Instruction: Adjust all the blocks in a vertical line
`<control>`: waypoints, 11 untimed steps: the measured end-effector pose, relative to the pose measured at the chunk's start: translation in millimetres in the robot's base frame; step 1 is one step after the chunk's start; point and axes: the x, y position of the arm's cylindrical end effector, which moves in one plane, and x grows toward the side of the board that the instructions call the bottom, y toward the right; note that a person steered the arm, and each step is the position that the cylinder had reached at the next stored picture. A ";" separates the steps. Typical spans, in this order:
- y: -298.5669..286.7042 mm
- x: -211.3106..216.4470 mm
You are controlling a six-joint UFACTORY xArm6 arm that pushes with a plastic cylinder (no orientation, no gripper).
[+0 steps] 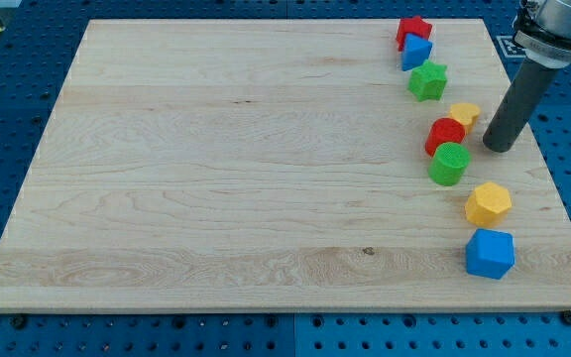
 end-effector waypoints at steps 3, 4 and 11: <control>-10.9 -14.0; -30.6 -14.0; -27.4 -30.1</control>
